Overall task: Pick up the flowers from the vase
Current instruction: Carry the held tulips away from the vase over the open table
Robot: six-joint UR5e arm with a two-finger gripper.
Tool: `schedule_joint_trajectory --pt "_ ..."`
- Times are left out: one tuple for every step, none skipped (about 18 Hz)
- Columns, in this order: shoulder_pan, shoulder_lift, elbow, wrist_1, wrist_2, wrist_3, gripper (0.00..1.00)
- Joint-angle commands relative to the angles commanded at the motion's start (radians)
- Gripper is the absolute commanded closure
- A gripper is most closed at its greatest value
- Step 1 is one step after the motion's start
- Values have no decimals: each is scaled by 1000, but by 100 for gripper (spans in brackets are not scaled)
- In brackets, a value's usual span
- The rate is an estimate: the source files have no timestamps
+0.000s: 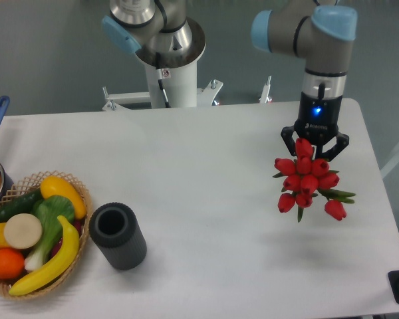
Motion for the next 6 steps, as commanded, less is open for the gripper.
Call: schedule_joint_trajectory --pt "-15 -14 17 -23 35 2 100" --pt "-31 -23 38 -46 70 2 99" --pt "-51 -38 63 -65 94 2 100" --pt "-66 -49 89 -86 109 2 100" --pt "-72 -60 112 -112 121 2 100" --pt "-74 -67 144 -170 137 -1 100"
